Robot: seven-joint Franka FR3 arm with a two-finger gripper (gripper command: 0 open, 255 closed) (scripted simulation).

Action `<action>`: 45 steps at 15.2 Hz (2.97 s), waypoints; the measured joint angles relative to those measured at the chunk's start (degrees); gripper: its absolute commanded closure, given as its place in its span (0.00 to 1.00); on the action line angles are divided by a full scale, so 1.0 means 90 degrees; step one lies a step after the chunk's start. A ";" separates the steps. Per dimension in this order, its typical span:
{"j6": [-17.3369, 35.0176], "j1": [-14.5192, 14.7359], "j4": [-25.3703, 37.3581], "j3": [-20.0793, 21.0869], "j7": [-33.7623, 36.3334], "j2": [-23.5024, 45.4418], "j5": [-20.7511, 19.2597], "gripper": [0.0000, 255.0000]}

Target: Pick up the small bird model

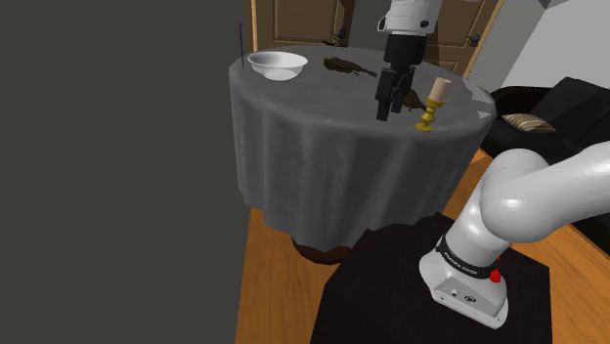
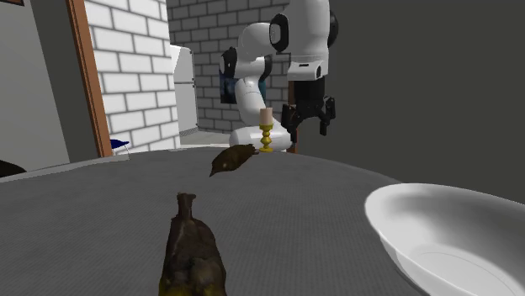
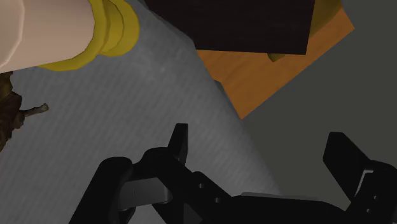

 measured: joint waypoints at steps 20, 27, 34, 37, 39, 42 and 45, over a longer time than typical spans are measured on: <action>0.1205 -0.0290 0.2448 -0.1888 -0.2636 0.3105 -0.0496 0.00; 0.1246 -0.0474 0.4026 -0.2516 -0.3802 0.4648 0.0062 0.00; 0.0720 -0.1043 0.6325 -0.2814 -0.4770 0.6492 0.1023 0.00; 0.0519 -0.1341 0.7078 -0.2830 -0.5025 0.7071 0.1330 0.00; 0.0661 -0.1344 0.6992 -0.2819 -0.5067 0.7129 0.1363 0.00; 0.0922 -0.1298 0.6699 -0.2811 -0.5104 0.7093 0.1354 0.00; 0.1126 -0.1272 0.6463 -0.2811 -0.5147 0.7064 0.1349 1.00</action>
